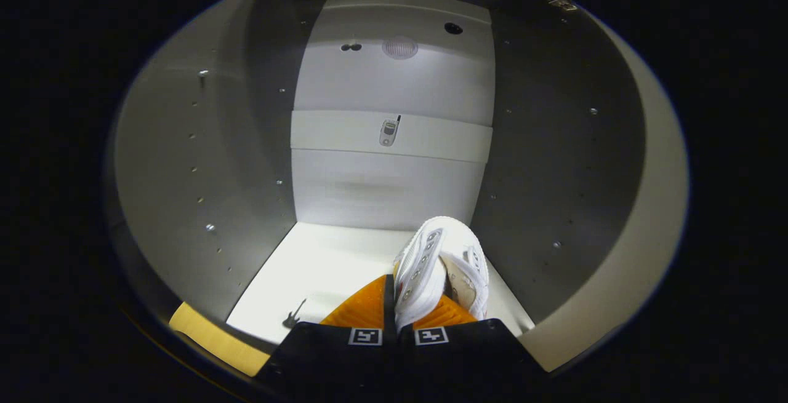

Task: Open the shoe cabinet door, grab the shoes and put them into the shoe cabinet, then close the shoe cabinet door.

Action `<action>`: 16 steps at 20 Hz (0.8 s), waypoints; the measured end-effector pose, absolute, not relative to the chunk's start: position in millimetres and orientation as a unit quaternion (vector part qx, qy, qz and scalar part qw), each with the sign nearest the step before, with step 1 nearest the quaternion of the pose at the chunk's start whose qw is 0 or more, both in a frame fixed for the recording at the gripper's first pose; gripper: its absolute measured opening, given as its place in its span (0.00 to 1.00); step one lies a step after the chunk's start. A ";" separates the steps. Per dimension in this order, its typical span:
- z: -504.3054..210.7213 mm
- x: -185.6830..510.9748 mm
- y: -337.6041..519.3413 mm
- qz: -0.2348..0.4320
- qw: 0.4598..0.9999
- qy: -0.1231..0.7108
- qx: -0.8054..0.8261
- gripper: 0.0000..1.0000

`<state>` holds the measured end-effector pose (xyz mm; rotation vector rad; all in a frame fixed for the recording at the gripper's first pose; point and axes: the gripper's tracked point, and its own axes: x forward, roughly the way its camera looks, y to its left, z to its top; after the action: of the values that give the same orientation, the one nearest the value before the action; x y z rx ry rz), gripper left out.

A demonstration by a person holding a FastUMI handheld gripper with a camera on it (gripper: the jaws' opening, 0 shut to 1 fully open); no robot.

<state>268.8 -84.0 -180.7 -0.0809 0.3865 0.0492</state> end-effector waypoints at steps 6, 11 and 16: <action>-208.6 338.4 -77.6 0.036 0.976 0.213 -0.026 0.04; -220.4 360.9 -71.3 0.049 0.973 0.224 -0.016 0.04; -229.4 358.0 -75.9 0.045 0.967 0.249 -0.008 0.11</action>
<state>358.0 -75.9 -229.4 -0.0155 0.5041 0.0918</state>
